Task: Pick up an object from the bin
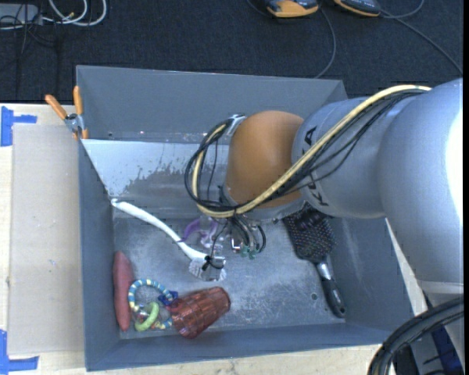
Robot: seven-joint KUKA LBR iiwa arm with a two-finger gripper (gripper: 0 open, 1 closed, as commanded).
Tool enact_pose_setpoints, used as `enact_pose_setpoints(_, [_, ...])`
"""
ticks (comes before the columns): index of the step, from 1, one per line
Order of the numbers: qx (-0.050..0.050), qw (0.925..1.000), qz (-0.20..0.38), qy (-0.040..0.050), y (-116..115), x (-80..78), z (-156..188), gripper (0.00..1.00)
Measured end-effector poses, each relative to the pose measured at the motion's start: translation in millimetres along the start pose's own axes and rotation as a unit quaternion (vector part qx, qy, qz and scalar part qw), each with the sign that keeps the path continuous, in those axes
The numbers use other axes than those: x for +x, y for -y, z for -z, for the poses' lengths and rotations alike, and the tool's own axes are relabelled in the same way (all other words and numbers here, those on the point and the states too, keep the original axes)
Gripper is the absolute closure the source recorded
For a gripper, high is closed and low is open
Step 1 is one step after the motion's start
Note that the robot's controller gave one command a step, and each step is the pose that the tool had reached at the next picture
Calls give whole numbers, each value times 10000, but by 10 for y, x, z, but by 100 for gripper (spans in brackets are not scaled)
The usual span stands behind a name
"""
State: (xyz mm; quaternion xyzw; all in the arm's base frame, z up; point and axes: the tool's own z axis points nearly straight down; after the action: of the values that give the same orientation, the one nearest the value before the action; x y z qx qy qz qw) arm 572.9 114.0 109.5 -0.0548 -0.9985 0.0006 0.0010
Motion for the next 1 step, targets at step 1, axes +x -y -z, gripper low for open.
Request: enact_pose_setpoints(1, [8, 9929, -1189, -34, -4, 24, -148, 0])
